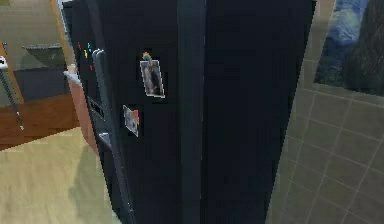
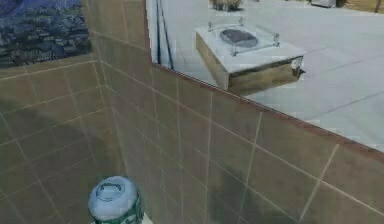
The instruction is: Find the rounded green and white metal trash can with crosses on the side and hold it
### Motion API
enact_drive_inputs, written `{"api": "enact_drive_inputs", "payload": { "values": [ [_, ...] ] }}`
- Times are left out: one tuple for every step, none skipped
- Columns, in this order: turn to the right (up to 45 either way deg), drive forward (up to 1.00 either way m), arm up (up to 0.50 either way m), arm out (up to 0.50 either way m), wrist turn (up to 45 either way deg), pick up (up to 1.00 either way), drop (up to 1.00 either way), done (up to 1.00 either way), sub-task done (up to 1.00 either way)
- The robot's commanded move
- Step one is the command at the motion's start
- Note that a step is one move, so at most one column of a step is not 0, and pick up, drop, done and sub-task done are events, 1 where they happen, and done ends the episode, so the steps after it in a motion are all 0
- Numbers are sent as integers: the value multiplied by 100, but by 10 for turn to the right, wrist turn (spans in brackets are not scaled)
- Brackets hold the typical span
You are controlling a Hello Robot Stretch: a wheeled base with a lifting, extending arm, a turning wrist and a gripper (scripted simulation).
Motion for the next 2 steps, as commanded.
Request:
{"api": "enact_drive_inputs", "payload": {
  "values": [
    [-240,0,0,0,0,0,0,0,0],
    [0,0,14,0,0,0,0,0,0]
  ]
}}
